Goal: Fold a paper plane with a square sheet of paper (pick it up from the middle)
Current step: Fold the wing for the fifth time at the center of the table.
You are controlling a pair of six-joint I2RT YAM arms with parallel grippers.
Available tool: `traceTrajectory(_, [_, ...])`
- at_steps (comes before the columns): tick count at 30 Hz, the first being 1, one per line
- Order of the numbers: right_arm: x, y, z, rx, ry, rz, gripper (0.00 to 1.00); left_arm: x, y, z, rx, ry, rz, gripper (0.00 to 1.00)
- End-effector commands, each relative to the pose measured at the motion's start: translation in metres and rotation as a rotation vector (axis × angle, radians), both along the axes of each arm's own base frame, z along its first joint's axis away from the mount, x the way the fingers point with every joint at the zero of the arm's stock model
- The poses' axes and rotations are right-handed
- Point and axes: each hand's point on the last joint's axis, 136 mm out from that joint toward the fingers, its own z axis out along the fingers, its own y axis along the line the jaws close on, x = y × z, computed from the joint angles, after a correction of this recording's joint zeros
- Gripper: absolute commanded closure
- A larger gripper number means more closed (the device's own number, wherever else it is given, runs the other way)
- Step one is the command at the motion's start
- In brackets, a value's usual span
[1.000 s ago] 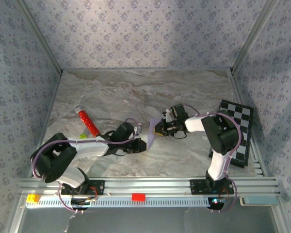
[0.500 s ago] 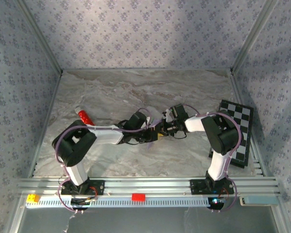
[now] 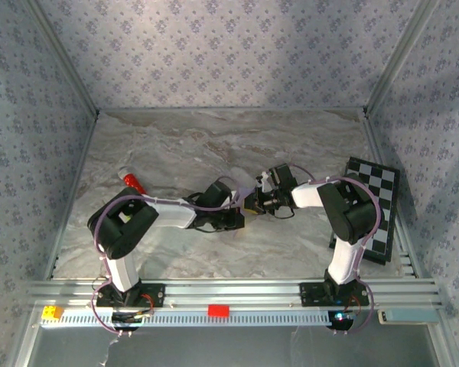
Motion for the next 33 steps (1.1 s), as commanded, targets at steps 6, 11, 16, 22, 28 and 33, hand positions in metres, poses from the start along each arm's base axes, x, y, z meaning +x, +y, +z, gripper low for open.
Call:
traceTrajectory(6, [-0.018, -0.033, -0.049, -0.192, 0.112, -0.063, 0.88, -0.024, 0.029, -0.022, 0.060, 0.054, 0.014, 0.94])
traceTrajectory(11, [-0.019, -0.034, -0.050, -0.193, 0.114, -0.064, 0.88, -0.033, 0.035, -0.021, 0.068, 0.062, 0.012, 0.93])
traceTrajectory(16, [-0.018, -0.033, -0.051, -0.190, 0.115, -0.064, 0.89, -0.041, 0.040, -0.024, 0.084, 0.067, 0.008, 0.92])
traceTrajectory(22, [-0.017, -0.031, -0.049, -0.185, 0.111, -0.062, 0.89, -0.038, 0.035, -0.020, 0.061, 0.054, 0.012, 0.90])
traceTrajectory(28, [-0.018, -0.030, -0.049, -0.188, 0.113, -0.054, 0.89, -0.024, 0.019, 0.008, -0.003, -0.002, 0.005, 0.85])
traceTrajectory(33, [-0.017, -0.030, -0.049, -0.195, 0.112, -0.057, 0.89, -0.005, 0.008, 0.042, -0.064, -0.087, 0.030, 0.79])
